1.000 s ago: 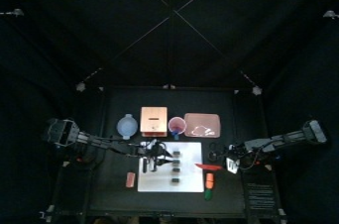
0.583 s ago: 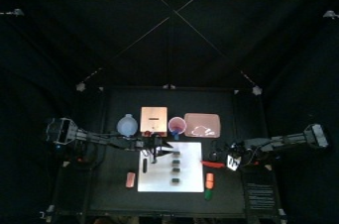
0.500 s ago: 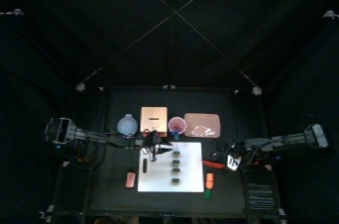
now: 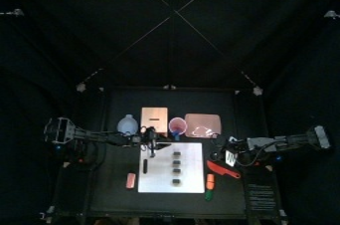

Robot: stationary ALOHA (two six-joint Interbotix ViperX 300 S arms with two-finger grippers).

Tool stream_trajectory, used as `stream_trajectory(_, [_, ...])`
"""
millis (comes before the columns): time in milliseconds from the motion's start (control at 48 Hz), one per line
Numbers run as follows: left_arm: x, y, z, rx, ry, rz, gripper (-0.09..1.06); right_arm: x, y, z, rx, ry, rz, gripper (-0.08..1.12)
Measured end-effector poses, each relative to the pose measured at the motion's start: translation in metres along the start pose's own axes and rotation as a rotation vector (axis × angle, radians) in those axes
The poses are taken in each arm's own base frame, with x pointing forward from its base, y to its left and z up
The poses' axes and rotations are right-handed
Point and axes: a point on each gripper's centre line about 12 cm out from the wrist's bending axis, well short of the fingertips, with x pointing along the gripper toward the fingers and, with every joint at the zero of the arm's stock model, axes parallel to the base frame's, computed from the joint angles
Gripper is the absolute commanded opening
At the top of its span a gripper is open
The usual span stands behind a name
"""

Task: Place sushi on board then cut the sushi with the knife then place the pieces on the plate
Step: Place the 4 sushi pieces on the plate

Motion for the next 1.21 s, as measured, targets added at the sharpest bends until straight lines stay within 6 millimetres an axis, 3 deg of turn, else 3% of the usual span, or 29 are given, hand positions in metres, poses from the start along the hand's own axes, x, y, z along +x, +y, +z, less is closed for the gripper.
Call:
stream_trajectory(208, [-0.016,0.001,-0.011,-0.005,0.025,0.002,0.67,0.02,0.003,0.037,-0.179,-0.234,-0.024,0.75])
stream_trajectory(438, [-0.029,0.001,-0.02,-0.02,0.045,0.01,0.67,0.047,0.001,0.068,-0.178,-0.352,0.005,0.87])
stream_trajectory(792, [-0.036,0.002,-0.033,-0.02,0.08,0.01,0.67,0.104,0.008,0.093,-0.201,-0.259,-0.012,0.9])
stream_trajectory(1208, [-0.04,0.001,-0.04,-0.019,0.098,0.01,0.67,0.156,0.018,0.11,-0.207,-0.17,-0.025,0.88])
